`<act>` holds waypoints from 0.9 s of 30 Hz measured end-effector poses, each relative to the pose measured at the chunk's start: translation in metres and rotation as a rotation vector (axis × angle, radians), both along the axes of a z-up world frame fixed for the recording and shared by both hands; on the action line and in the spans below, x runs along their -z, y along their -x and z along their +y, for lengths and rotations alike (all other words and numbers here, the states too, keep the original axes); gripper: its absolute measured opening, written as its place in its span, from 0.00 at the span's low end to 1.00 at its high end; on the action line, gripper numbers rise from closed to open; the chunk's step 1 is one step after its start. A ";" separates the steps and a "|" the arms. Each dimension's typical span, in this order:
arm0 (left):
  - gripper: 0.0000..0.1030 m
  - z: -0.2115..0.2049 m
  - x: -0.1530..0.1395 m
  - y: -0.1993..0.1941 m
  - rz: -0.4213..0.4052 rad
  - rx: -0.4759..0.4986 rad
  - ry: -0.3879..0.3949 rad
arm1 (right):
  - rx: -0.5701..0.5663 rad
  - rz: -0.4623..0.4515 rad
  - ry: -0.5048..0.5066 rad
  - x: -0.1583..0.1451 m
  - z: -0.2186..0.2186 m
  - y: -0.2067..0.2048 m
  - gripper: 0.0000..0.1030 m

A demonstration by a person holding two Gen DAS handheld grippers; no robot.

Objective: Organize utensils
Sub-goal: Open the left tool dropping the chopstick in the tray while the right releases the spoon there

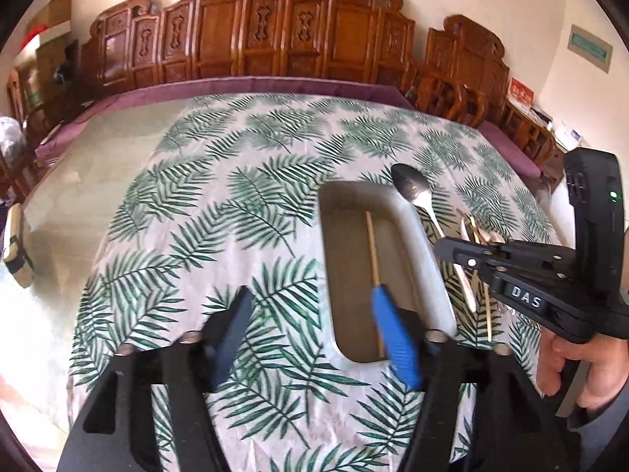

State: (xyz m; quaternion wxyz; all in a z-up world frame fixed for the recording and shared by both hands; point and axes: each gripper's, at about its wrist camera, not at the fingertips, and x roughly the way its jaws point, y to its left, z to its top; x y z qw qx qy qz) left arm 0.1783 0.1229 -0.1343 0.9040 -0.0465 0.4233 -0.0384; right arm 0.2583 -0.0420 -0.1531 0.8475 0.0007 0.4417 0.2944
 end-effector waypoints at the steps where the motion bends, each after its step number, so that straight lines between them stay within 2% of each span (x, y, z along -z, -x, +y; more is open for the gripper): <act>1: 0.69 0.002 0.000 0.001 -0.004 -0.003 0.005 | 0.003 0.006 -0.002 0.001 0.004 -0.003 0.02; 3: 0.79 0.007 -0.001 0.002 -0.009 -0.016 0.008 | 0.011 0.021 -0.006 0.005 0.010 -0.009 0.02; 8: 0.82 0.013 -0.003 0.005 -0.041 -0.028 -0.032 | 0.020 0.050 0.021 0.020 0.026 -0.016 0.02; 17: 0.82 0.020 0.003 0.004 -0.027 -0.049 -0.031 | 0.003 0.063 0.146 0.058 0.046 -0.010 0.02; 21: 0.82 0.020 0.003 0.005 -0.030 -0.049 -0.034 | -0.010 0.046 0.169 0.058 0.049 -0.007 0.04; 27: 0.82 0.013 0.000 0.008 -0.044 -0.040 -0.047 | -0.034 -0.022 0.159 0.037 0.044 0.003 0.04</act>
